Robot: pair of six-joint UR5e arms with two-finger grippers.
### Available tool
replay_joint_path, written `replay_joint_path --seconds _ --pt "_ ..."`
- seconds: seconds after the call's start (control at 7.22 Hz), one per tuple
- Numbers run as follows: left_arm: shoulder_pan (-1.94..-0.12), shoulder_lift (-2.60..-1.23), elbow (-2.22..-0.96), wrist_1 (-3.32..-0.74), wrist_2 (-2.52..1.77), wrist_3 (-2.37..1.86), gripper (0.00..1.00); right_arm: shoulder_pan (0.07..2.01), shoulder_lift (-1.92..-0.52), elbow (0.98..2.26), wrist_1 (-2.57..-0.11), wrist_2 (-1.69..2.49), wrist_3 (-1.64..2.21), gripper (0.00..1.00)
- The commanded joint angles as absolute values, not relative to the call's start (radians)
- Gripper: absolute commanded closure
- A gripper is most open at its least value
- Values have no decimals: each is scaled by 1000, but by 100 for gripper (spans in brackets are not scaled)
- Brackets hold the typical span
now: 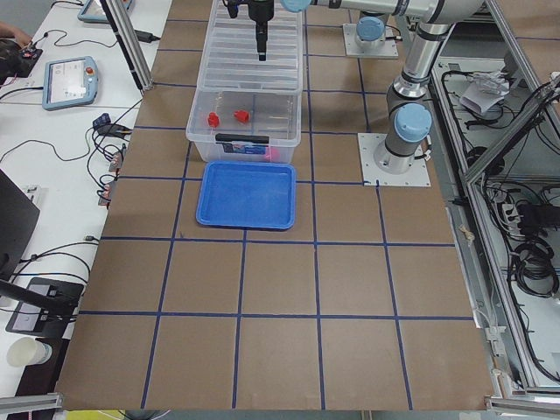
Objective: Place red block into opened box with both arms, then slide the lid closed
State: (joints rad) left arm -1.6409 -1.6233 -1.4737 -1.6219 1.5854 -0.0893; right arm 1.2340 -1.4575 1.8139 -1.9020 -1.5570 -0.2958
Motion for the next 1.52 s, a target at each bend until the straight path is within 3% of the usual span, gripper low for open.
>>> replay_joint_path --seconds 0.0,1.38 --pt "-1629 -1600 -1479 -1629 1568 -78 0 1241 -1456 1816 -1902 -1513 -246 0" --pt "-1588 -1534 -1497 -1654 1569 5 0 1543 -1457 1815 -1960 -1523 -2 0"
